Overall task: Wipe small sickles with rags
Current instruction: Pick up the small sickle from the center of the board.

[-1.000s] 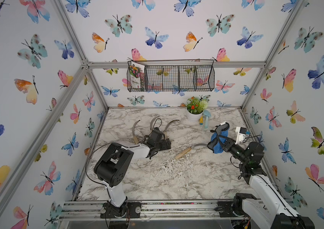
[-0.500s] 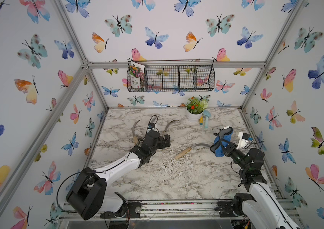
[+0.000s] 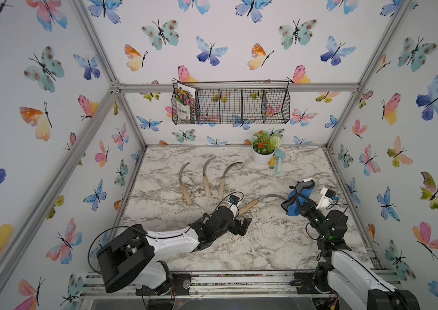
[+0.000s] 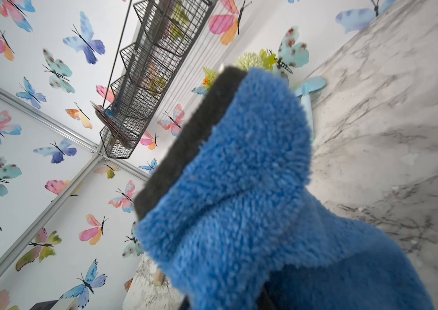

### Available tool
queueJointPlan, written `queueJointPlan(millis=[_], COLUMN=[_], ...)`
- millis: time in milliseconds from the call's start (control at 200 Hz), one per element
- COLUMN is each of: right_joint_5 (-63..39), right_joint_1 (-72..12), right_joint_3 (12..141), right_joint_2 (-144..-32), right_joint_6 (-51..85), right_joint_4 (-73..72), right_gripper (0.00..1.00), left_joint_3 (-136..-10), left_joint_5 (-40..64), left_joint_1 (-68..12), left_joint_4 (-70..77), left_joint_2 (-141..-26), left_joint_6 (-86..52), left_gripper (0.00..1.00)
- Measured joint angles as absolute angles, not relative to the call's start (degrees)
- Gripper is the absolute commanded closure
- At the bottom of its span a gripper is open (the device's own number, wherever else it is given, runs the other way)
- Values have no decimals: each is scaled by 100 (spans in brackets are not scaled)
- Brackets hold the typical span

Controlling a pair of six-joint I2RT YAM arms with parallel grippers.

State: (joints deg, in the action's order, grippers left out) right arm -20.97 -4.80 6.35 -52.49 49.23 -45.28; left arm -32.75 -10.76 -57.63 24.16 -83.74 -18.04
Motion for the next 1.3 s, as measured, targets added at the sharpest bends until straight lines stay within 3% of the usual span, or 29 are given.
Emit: queueJointPlan(millis=[230, 591, 1296], right_joint_5=[-2064, -1979, -2169], right_joint_1=[-598, -598, -600], right_joint_3=[880, 982, 1002], right_joint_2=[-5468, -4678, -4792], right_joint_6=[4825, 4731, 4890], right_joint_4=[-4543, -3975, -4021], right_gripper=[98, 98, 98], left_joint_3=[-3664, -4108, -3507], left_joint_5=[-1396, -1105, -263], left_joint_1=[-5699, -5155, -5148], left_joint_4=[2464, 2650, 3461], left_joint_2=[-9205, -10143, -10160], left_joint_6=[-1522, -1341, -1044], left_gripper=[7, 27, 55])
